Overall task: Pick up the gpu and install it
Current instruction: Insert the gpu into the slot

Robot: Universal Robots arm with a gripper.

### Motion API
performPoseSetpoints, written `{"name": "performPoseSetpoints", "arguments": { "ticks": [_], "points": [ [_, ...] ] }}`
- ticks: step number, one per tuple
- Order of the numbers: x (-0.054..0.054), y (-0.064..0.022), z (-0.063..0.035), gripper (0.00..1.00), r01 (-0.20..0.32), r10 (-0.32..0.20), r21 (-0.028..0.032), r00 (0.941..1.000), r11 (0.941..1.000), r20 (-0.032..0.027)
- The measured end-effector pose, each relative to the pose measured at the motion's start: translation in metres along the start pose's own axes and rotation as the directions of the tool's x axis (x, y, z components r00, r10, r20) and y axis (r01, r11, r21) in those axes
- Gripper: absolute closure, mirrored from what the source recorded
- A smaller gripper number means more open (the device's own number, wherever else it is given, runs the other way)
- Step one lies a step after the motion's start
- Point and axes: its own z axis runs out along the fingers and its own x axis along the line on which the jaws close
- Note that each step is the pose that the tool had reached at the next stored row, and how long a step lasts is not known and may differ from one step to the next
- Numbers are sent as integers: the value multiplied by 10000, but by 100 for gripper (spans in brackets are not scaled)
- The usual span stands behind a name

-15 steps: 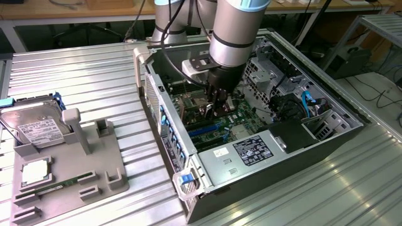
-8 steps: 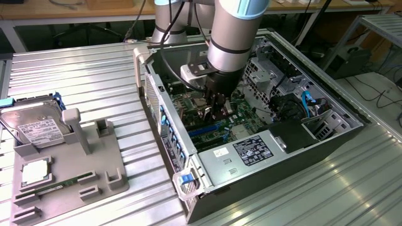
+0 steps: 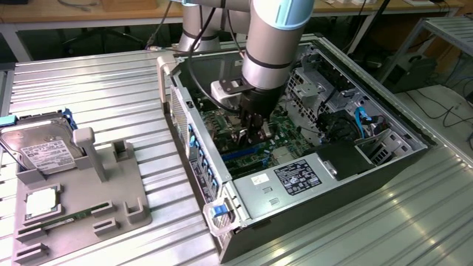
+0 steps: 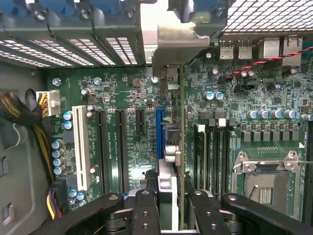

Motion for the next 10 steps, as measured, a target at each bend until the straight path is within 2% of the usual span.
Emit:
{"name": "performPoseSetpoints", "arguments": {
  "ticks": [10],
  "points": [
    [28,11,26,71,0,0,0,10000,10000,3]
  ]
}}
